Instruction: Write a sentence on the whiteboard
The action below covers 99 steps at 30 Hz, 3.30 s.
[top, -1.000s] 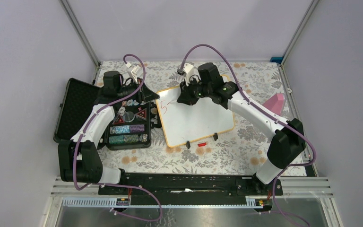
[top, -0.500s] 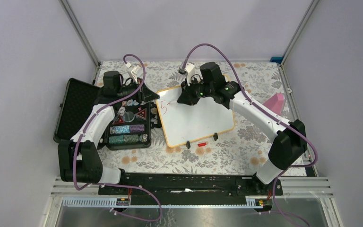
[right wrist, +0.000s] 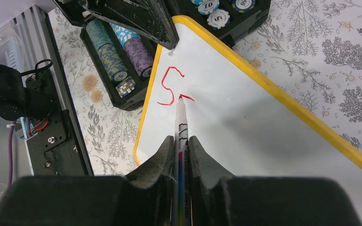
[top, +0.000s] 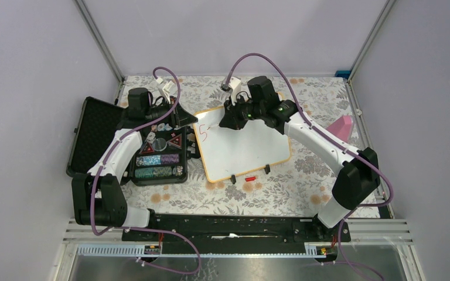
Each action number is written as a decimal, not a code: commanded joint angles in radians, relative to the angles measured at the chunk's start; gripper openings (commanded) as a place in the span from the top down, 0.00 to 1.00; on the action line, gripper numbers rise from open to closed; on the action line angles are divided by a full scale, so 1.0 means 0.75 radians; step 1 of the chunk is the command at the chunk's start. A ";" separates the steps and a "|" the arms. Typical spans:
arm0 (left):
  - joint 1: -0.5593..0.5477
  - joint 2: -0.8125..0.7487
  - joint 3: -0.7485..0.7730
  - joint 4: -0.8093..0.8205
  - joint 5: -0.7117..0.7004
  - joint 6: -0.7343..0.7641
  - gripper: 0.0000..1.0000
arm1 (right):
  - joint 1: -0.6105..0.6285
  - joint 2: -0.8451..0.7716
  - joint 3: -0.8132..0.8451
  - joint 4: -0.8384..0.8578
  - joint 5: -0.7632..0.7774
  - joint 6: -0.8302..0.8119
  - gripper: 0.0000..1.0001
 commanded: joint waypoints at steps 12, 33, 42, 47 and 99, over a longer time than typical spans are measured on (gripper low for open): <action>0.002 0.008 -0.008 0.009 -0.018 0.039 1.00 | -0.002 0.056 0.108 0.041 0.020 -0.006 1.00; 0.002 0.013 -0.002 0.009 -0.022 0.039 1.00 | 0.006 0.026 -0.010 0.040 0.038 -0.036 1.00; 0.002 0.017 -0.004 0.009 -0.025 0.041 1.00 | 0.011 -0.003 -0.063 0.040 0.028 -0.043 1.00; 0.002 0.017 -0.004 0.009 -0.026 0.041 1.00 | 0.013 -0.026 -0.076 0.038 0.048 -0.057 1.00; -0.010 0.036 0.033 -0.088 -0.008 0.123 1.00 | -0.108 -0.090 -0.069 0.084 -0.238 -0.018 1.00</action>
